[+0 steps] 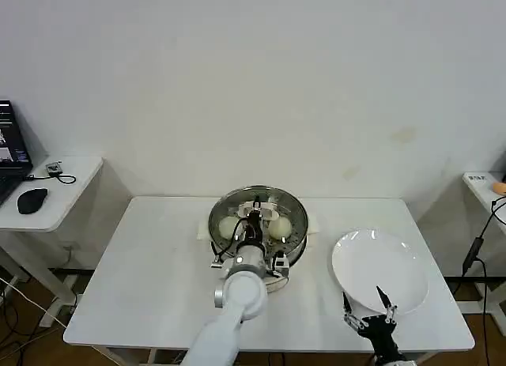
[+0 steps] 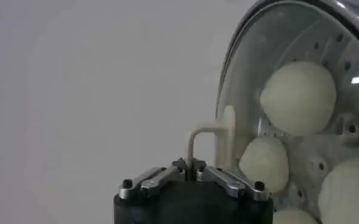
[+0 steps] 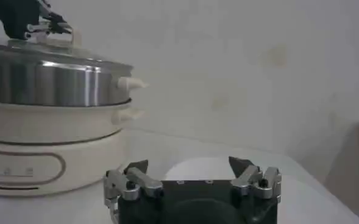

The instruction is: Take steamed baozi put them in steamer then cover it.

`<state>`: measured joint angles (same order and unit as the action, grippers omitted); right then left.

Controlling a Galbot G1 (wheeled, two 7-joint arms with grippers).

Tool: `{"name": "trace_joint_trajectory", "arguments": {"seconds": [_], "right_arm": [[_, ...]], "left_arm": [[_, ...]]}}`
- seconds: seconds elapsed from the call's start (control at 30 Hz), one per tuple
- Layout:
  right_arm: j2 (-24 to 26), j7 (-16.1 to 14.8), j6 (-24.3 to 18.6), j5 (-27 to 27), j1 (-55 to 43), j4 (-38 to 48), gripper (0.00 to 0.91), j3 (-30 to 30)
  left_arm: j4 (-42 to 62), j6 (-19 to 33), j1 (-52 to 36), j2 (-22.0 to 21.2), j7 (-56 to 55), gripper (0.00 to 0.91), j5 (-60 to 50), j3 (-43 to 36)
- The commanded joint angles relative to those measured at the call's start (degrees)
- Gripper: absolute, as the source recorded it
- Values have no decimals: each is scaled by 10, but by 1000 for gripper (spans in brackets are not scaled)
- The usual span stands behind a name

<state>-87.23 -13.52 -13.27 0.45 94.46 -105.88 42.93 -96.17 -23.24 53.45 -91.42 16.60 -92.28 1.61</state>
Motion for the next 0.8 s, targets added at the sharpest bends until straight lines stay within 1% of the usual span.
{"name": "trace_joint_trajectory", "arguments": {"seconds": [0.03,0.2,0.4,0.8], "right_arm": [[0,-1,0,-2,0,0,907,-1],[-1,-1,-1,-3,0,0,907,-3],[-1,-1,-1,-5,0,1,907,-5],[-3,0,-2,-10,1,2,907,-8]], "left_arm": [[3,0,2,-2,-6,907,12,2],[-8,0,7,0,-6,907,13,2],[-43,-1,22,15,-2,907,14,2],[-172,0,89,73,3,907,56,-19]]}}
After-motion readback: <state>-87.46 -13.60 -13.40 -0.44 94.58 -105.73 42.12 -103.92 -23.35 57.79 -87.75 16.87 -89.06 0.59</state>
